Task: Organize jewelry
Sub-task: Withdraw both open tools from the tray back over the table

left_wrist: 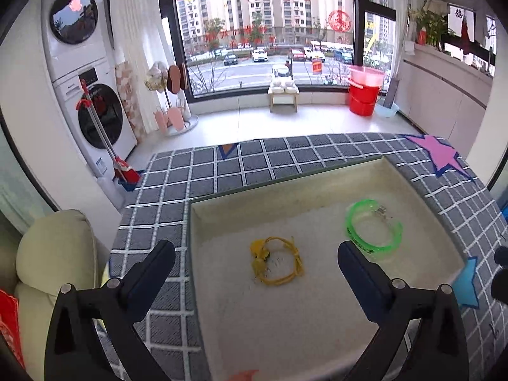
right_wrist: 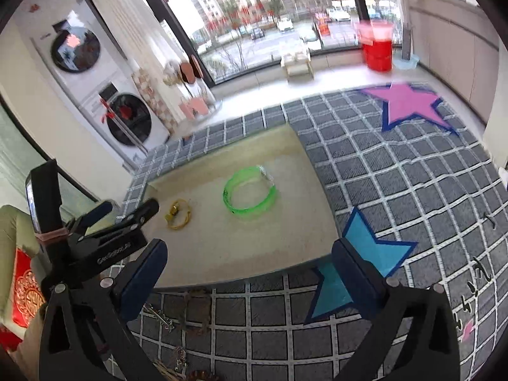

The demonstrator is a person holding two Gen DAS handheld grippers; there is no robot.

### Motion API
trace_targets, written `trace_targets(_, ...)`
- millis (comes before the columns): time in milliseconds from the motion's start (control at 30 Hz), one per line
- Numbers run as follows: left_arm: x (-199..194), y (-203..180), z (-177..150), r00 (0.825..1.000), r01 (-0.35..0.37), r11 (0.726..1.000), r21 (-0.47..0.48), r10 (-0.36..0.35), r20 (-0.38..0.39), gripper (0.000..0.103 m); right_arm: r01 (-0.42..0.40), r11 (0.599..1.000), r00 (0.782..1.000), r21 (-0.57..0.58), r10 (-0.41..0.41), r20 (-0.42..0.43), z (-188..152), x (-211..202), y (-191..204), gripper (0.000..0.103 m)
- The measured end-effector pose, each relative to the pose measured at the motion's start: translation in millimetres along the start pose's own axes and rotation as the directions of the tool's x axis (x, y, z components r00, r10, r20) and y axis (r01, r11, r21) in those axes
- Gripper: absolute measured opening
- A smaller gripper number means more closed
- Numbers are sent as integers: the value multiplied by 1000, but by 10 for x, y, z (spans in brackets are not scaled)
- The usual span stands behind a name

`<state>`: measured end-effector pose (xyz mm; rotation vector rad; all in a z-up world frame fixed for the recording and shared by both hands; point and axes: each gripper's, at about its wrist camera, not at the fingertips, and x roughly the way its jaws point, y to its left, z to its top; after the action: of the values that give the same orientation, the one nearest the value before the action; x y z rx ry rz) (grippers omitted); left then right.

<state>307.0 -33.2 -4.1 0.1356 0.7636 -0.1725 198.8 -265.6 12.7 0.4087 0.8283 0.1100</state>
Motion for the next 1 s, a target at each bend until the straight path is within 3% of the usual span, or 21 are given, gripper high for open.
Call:
trace_targets(133,-255,75,-138,999,39,999,-17,-39,-3,103,-22,1000,999,11,22,36,-120,-176,15,103)
trace_targets(200,-388,84,-229,997,77,997,-15,-77,-15,103,-23,1000,1000,16,23,15,-180,-222,19,103)
trace_targets(433,-825,34,-681,994,104,994,10,-104,-23,103,36,999,997,2,-36,-65,-486,-372,38,103)
trace_targets(700,-1120,104,-1167,995,90,996,12,-90,-37,103,58,998,990,-6,-58,-126,-870,-496,31,103)
trace_targets(1000,-1211,261,-1449,995,76,996,-34,-78,-66,103,88,996,984,-10,-88,-154,-1201,-657,19,103)
